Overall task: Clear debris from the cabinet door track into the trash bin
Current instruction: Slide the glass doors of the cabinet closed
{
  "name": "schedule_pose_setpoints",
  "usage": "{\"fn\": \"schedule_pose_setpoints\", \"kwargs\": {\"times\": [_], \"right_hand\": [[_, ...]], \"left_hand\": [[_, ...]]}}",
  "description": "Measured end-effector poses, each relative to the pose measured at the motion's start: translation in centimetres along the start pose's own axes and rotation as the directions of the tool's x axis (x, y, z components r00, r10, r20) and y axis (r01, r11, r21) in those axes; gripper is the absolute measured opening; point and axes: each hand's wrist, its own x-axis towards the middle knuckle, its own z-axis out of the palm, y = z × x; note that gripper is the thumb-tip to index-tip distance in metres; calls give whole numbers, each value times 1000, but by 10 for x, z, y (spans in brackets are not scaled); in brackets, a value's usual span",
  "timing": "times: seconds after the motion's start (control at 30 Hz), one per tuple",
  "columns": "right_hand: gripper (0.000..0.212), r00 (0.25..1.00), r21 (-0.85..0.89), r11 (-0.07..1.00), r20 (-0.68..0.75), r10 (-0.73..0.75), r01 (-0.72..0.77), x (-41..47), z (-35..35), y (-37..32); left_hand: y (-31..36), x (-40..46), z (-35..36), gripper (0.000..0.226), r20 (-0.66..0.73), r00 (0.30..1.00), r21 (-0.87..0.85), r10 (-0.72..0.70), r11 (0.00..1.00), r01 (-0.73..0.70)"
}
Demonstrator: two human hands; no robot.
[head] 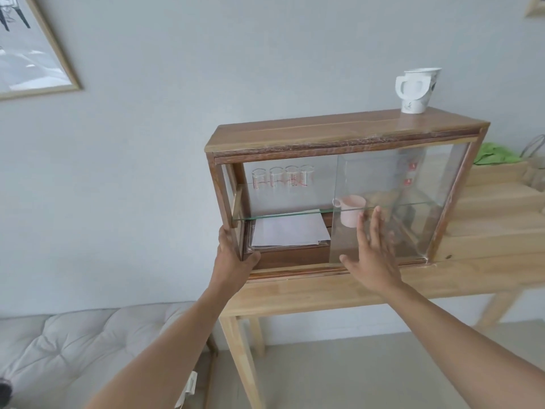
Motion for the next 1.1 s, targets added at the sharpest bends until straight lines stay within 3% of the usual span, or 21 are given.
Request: {"fn": "schedule_pose_setpoints", "kwargs": {"times": [0.13, 0.3, 0.43, 0.57, 0.67, 0.87, 1.1], "right_hand": [[138, 999, 26, 999, -18, 28, -28, 3, 12, -13], [136, 1000, 67, 998, -15, 10, -9, 5, 24, -35], [127, 991, -5, 991, 17, -132, 132, -2, 33, -56], [120, 932, -73, 931, 89, -351, 357, -7, 40, -84], [114, 903, -78, 905, 144, -405, 418, -7, 41, -101], [96, 930, -85, 927, 76, -360, 366, -13, 22, -88], [96, 995, -216, 972, -9, -95, 91, -13, -13, -34]], "left_hand": [[-8, 1, 6, 100, -3, 1000, -16, -1, 1000, 1], [-11, 1, 11, 100, -5, 1000, -71, 1, 997, -2], [-12, 2, 13, 101, -12, 1000, -64, -4, 998, 3], [-12, 2, 14, 102, -19, 1000, -80, -4, 997, 3], [-11, 1, 14, 104, -20, 1000, -72, 10, 997, -11], [-13, 0, 14, 100, -27, 1000, -67, 12, 998, -13], [-13, -2, 15, 99, -25, 1000, -81, 3, 997, -5]]}}
